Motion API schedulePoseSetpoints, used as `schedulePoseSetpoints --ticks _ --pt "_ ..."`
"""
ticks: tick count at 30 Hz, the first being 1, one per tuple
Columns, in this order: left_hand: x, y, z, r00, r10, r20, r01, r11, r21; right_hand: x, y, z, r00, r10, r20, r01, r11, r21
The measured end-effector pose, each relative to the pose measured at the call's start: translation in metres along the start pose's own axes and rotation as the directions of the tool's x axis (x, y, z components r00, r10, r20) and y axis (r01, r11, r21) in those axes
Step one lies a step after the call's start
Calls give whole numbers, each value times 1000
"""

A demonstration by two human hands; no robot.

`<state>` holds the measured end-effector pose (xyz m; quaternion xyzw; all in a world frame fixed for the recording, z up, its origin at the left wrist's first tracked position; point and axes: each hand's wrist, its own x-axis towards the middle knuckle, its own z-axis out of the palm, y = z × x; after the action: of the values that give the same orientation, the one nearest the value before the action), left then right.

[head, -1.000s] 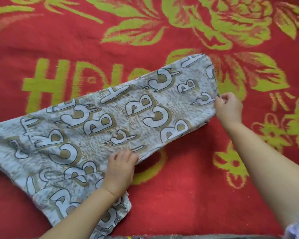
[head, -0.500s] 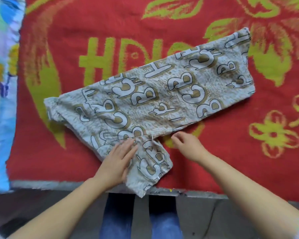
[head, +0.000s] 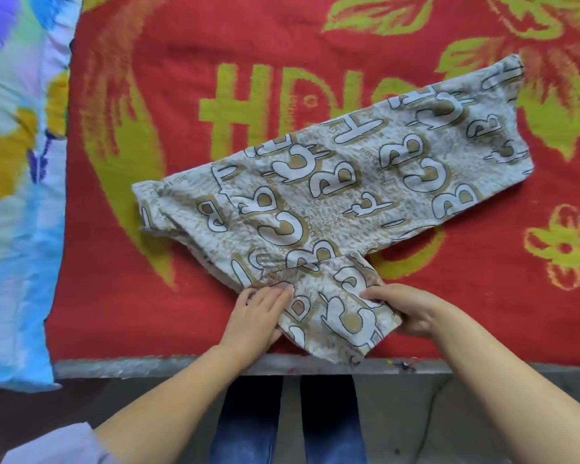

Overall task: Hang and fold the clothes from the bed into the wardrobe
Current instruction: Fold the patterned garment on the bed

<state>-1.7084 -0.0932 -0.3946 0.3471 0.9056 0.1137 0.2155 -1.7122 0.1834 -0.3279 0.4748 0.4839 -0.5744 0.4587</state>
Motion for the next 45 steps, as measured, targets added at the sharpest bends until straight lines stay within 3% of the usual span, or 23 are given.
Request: schedulePoseSetpoints --ticks 2,3,6,8,10,11,12,13,14,16,17,20,22,24,28,31,33,34,38,41,42,43,45 --pt "14 -2 -12 992 -127 -12 122 971 -206 -10 -19 14 1000 4 2 -4 957 289" --pt "22 -5 -20 973 -231 21 220 894 -391 -12 -29 21 1000 -15 -19 21 914 404" --pt "35 -28 -51 865 -406 294 463 424 -778 -12 -62 45 981 -192 -15 152 720 677" --pt "35 -52 -59 807 -476 348 520 293 -803 -4 -77 58 946 -323 -22 234 635 736" --pt "34 -68 -58 735 -538 413 567 156 -809 4 -82 75 895 -424 -138 428 733 528" --pt "33 -71 -57 699 -561 443 588 99 -803 10 -78 84 819 -528 -224 571 784 242" --pt "32 -71 -53 662 -577 478 609 41 -792 17 -71 91 685 -677 -267 672 730 -127" --pt "31 -71 -53 634 -605 482 621 27 -783 25 -62 98 544 -820 -176 675 553 -488" --pt "29 -71 -53 608 -651 454 626 42 -779 32 -51 105 465 -885 17 602 302 -740" --pt "23 -75 -54 541 -794 276 616 152 -773 42 -34 121 542 -774 328 383 -120 -916" --pt "20 -79 -57 468 -864 187 611 164 -774 45 -28 128 610 -700 371 301 -227 -926" --pt "20 -101 -72 184 -979 86 530 25 -848 60 -23 143 746 -592 305 185 -255 -949" --pt "28 -127 -83 118 -973 196 437 -126 -891 64 -23 157 759 -604 242 162 -185 -969" --pt "39 -148 -92 160 -934 318 414 -229 -881 65 -21 172 772 -609 183 129 -132 -983" --pt "55 -159 -115 441 -770 462 330 -340 -881 63 -24 179 764 -626 156 172 -34 -984" --pt "77 -142 -151 521 -796 310 295 -173 -940 51 -29 166 714 -687 133 467 326 -822" --pt "101 -116 -178 581 -795 173 223 -49 -974 39 -27 153 687 -726 -11 624 598 -502" --pt "116 -97 -191 623 -772 127 192 -6 -981 35 -26 145 665 -735 -134 657 661 -364" --pt "190 -25 -211 789 -611 58 162 115 -980 26 -28 108 576 -596 -560 721 693 5" --pt "237 4 -203 880 -449 151 225 114 -968 39 -39 75 605 -432 -668 695 696 179" --pt "248 6 -196 901 -404 156 243 173 -954 50 -41 64 642 -374 -669 668 701 250" --pt "255 4 -189 915 -385 119 253 320 -913 61 -42 54 694 -316 -647 629 705 329" --pt "257 -17 -175 936 -352 -24 247 703 -667 76 -44 42 784 -203 -586 533 703 470"
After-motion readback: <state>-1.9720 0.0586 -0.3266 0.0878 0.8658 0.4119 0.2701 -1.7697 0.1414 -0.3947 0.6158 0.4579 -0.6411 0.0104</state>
